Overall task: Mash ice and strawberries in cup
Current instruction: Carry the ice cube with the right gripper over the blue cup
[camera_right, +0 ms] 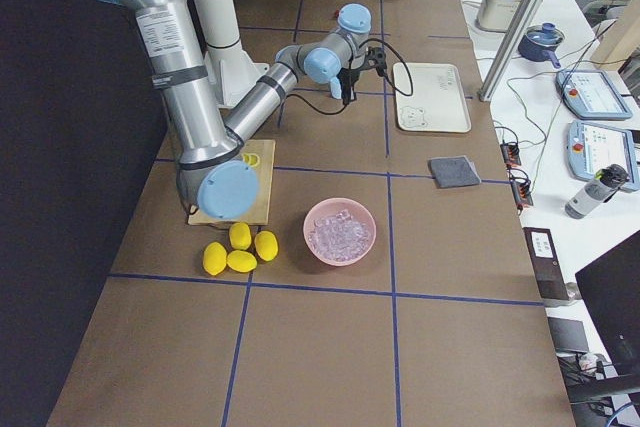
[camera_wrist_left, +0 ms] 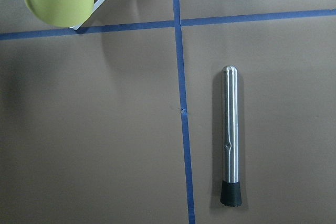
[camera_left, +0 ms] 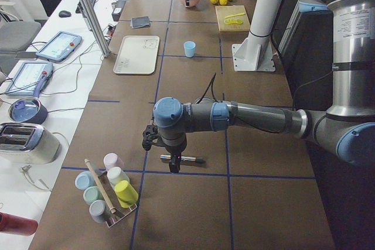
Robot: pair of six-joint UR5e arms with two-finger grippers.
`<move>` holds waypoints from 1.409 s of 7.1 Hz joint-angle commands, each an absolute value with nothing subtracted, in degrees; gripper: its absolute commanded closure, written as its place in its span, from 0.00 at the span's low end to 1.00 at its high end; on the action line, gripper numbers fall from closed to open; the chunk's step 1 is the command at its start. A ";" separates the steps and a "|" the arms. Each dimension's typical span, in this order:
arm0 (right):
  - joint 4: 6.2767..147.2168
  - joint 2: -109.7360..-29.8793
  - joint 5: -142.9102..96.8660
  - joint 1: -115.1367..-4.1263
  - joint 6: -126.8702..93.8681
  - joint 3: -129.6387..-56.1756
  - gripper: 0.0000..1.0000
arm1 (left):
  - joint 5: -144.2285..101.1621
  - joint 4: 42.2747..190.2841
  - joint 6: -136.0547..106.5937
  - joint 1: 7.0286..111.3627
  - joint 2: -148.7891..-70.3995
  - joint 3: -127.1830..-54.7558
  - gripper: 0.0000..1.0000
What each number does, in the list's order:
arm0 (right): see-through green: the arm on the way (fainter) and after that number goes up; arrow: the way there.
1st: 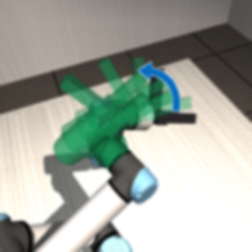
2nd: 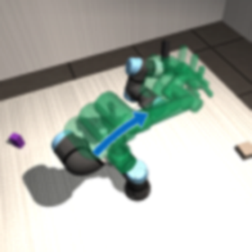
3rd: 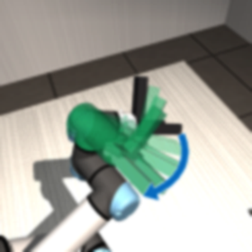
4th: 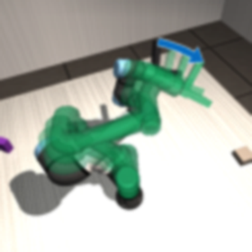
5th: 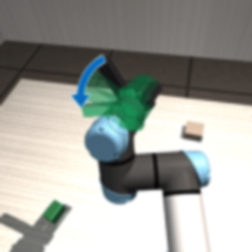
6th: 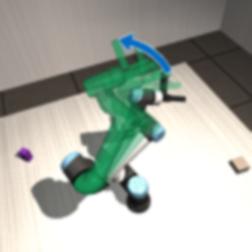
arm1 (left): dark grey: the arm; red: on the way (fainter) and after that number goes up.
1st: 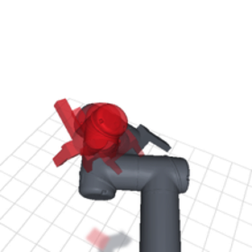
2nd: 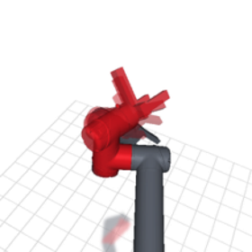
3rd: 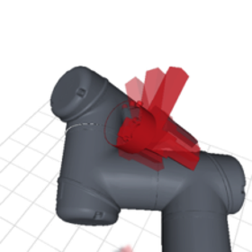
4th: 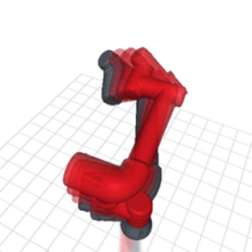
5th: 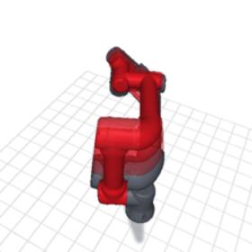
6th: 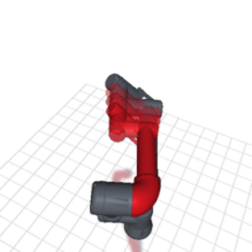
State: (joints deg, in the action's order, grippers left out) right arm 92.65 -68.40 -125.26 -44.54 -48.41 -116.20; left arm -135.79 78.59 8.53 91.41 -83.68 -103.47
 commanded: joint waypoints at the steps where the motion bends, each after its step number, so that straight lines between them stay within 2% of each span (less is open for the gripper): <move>1: 94.48 -53.68 -112.90 -31.94 -64.99 -107.11 0.97 | -135.79 78.84 8.53 91.41 -83.76 -103.36 0.00; 2: 94.48 -48.74 -111.63 -30.34 -68.95 -102.09 0.97 | -135.79 78.92 8.53 91.41 -83.76 -103.36 0.00; 3: 94.40 -47.47 -110.93 -29.71 -69.25 -100.13 0.97 | -135.79 78.93 8.44 91.32 -83.67 -103.36 0.00; 6: 94.04 -47.37 -110.65 -29.36 -69.26 -99.05 0.96 | -135.79 78.93 7.82 91.41 -83.76 -103.36 0.00; 9: 93.87 -47.46 -110.65 -29.36 -69.17 -98.79 0.48 | -135.79 79.01 7.82 91.41 -83.76 -103.45 0.00; 10: 93.78 -47.46 -110.65 -29.36 -69.26 -98.79 0.38 | -135.79 79.01 7.82 91.32 -83.76 -103.36 0.00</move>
State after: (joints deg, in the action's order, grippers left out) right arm 93.89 -47.45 -110.66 -29.36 -69.20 -98.81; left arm -135.79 79.01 7.82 91.38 -83.76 -103.42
